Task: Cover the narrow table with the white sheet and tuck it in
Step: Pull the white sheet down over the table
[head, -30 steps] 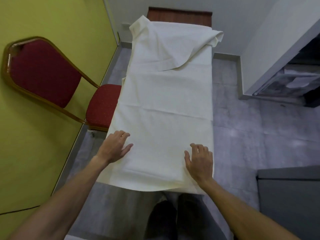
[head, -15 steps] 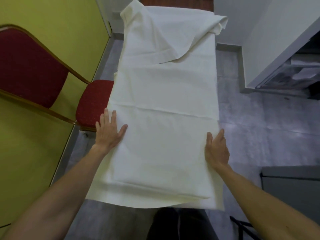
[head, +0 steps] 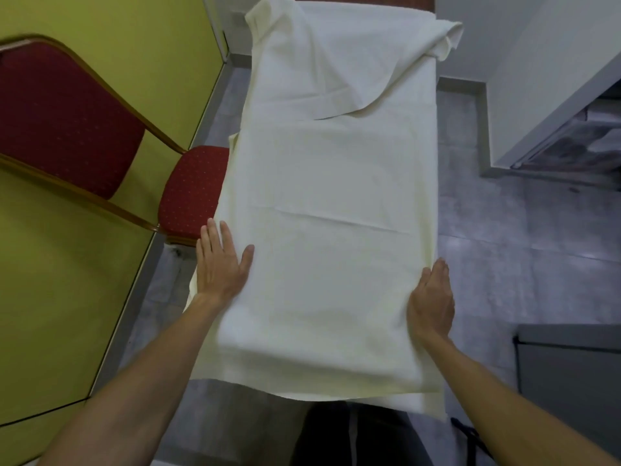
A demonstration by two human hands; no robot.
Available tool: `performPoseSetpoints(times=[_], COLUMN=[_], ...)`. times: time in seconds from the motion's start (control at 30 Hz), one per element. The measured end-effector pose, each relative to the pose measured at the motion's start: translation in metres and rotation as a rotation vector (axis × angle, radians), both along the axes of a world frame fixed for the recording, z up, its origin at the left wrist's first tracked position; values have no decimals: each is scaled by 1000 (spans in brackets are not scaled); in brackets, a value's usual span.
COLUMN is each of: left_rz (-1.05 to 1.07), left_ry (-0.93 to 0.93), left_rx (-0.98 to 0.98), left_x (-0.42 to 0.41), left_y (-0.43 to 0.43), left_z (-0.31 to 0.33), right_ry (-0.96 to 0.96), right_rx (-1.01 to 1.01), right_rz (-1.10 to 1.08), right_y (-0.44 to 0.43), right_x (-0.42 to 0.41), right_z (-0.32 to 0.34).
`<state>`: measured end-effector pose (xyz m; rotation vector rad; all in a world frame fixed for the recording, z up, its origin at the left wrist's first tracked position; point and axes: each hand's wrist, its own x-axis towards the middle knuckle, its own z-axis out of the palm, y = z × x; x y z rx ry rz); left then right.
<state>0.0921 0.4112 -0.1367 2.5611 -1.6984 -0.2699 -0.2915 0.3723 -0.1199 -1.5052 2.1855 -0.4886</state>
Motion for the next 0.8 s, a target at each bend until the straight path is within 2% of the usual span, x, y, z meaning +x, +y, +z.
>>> performPoseSetpoints(times=[0.37,0.57,0.8], left_rz=[56,33,261], left_ry=[54,59,131], left_rx=[16,-121,-126], left_x=[-9,7,35], left_y=[57,1,-82], left_z=[8,18,11], right_ry=[-18,97,91], right_rx=[68,-64,-42], right_rz=[-27,13,-79], right_y=[47,-7,-83], right_x=[-9,6,11], right_z=[12,14,-9])
